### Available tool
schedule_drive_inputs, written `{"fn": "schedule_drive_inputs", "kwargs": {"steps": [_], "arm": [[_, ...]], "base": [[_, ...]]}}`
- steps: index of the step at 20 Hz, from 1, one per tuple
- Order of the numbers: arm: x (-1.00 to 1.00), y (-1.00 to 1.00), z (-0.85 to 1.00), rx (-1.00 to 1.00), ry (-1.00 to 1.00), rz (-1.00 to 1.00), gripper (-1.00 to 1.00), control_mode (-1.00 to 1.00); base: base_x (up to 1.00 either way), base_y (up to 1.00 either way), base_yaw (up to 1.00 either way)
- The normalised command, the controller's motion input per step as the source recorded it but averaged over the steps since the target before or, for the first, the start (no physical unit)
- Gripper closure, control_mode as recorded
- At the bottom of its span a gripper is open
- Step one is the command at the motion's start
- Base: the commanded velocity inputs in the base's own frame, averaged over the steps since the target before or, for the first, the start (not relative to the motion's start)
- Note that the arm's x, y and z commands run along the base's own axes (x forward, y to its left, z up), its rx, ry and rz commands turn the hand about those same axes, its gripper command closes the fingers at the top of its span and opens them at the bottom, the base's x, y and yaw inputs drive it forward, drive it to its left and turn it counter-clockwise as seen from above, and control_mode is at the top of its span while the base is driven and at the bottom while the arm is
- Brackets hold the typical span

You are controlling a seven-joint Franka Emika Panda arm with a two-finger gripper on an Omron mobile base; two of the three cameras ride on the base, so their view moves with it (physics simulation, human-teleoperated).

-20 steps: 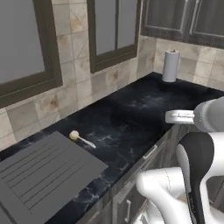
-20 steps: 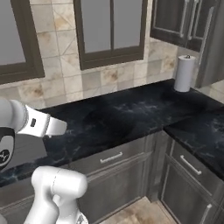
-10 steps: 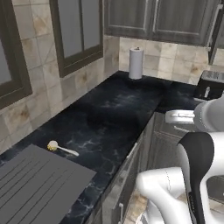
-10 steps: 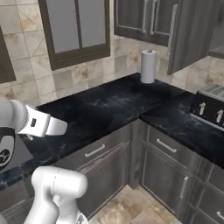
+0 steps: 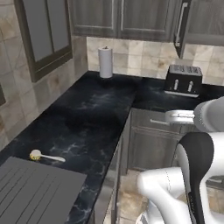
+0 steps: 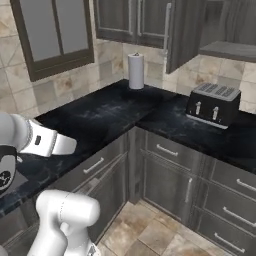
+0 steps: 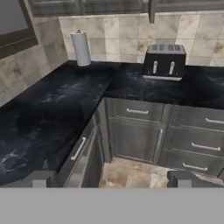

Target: Locate and retrieve the dish brush and sponge from the cabinet. Place them next to the sink.

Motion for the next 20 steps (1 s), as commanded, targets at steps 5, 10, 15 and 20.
{"fn": "schedule_drive_inputs", "kwargs": {"steps": [5,10,15,20], "arm": [[0.00,0.00,0.00,0.00,0.00,0.00,-1.00,1.00],[0.00,0.00,0.00,0.00,0.00,0.00,-1.00,1.00],[0.00,0.00,0.00,0.00,0.00,0.00,-1.00,1.00],[0.00,0.00,0.00,0.00,0.00,0.00,-1.00,1.00]], "base": [[0.00,0.00,-0.43],[0.00,-0.02,-0.42],[0.00,-0.03,-0.41],[0.09,-0.04,-0.30]]}}
